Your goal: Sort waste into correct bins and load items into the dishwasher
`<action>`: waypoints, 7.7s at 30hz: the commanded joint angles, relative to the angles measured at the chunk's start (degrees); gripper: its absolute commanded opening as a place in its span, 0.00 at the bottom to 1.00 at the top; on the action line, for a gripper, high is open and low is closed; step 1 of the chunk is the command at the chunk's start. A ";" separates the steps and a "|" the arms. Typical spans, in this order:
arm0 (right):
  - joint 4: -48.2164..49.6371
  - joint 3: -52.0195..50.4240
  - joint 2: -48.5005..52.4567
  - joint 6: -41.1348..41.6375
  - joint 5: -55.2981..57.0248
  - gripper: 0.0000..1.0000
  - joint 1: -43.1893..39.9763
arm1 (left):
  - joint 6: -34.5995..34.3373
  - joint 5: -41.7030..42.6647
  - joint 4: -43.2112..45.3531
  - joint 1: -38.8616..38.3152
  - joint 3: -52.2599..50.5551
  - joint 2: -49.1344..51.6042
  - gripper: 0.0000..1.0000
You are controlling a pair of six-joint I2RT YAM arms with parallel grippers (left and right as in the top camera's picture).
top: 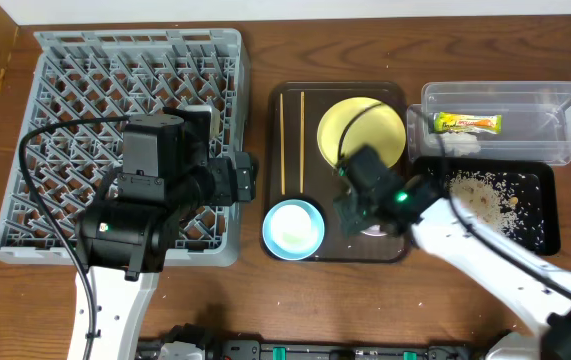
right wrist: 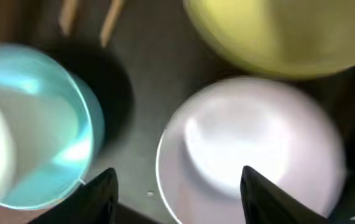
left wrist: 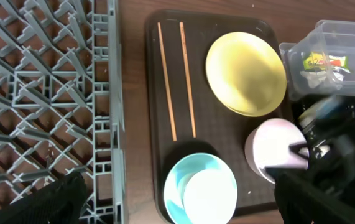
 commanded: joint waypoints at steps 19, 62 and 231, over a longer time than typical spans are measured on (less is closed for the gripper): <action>-8.81 14.88 -4.50 2.69 -26.32 0.59 -29.46 | -2.64 -6.03 13.09 -10.69 1.09 23.63 0.65; -12.07 14.88 -4.50 0.74 -25.64 0.49 -26.43 | -3.04 -13.31 29.35 -11.67 1.16 35.76 0.08; -0.87 14.95 17.99 1.05 -19.17 0.01 2.36 | -17.05 -1.88 -12.81 4.44 -7.26 -3.04 0.61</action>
